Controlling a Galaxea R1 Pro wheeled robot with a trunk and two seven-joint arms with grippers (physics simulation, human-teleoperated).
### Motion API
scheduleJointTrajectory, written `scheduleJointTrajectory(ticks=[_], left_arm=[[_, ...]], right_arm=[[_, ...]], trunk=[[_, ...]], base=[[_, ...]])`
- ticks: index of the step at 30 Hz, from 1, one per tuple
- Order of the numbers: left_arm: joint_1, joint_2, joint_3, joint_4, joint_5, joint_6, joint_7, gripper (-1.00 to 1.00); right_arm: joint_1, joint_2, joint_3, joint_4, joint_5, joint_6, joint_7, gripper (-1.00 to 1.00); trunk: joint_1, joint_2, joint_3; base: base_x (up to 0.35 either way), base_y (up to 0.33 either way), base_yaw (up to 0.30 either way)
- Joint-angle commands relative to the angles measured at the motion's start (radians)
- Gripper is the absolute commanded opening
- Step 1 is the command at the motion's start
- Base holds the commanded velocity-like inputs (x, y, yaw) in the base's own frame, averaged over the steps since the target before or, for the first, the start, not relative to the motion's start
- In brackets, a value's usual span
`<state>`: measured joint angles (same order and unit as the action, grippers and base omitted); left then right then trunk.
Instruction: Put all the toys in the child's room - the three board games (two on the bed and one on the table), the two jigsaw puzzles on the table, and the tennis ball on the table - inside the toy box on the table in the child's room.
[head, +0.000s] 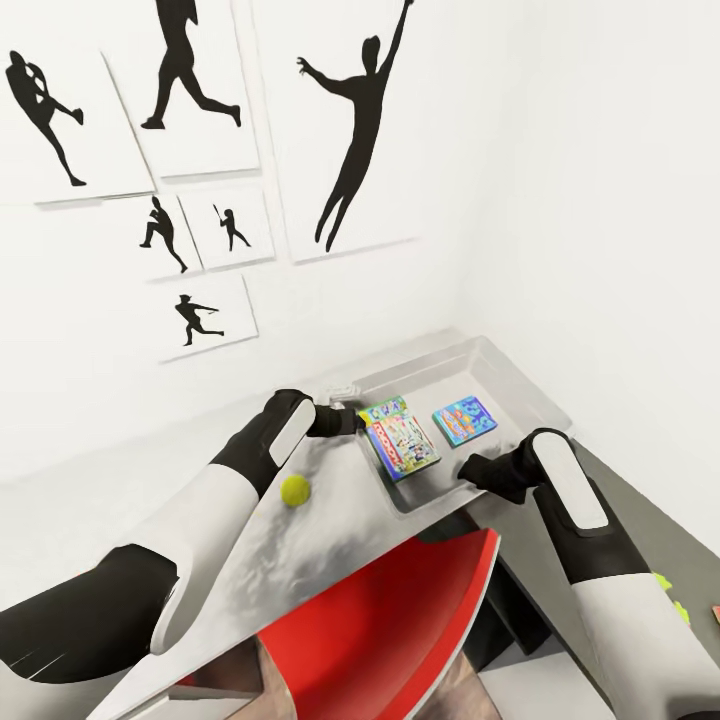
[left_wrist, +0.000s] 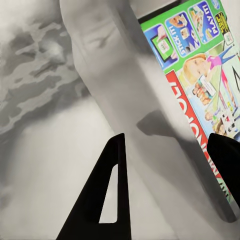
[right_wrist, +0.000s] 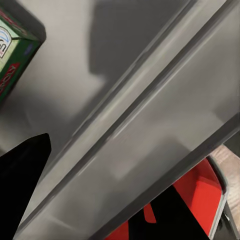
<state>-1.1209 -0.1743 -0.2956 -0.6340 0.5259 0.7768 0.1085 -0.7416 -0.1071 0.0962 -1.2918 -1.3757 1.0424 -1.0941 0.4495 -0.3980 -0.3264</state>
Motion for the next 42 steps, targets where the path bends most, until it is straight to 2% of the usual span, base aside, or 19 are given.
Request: scheduleJointTrajectory(ticks=[1,21,42], left_arm=[[0.000,0.000,-0.002,0.000,0.028,0.010,0.010,-1.00],[0.000,0.000,-0.001,0.002,0.028,0.009,0.010,-1.00],[0.000,0.000,-0.002,0.002,0.028,0.007,0.011,-1.00]], right_arm=[[-0.002,0.000,0.003,-0.011,-0.034,-0.001,-0.009,-1.00],[-0.002,0.000,0.004,-0.011,-0.035,0.000,-0.009,-1.00],[-0.001,0.000,0.004,-0.011,-0.036,0.001,-0.009,-1.00]], trunk=[[0.000,-0.002,-0.002],[0.000,-0.002,-0.002],[0.000,-0.002,-0.002]], base=[[-0.056,0.051,0.045],[-0.038,0.059,0.115],[0.000,-0.050,0.005]])
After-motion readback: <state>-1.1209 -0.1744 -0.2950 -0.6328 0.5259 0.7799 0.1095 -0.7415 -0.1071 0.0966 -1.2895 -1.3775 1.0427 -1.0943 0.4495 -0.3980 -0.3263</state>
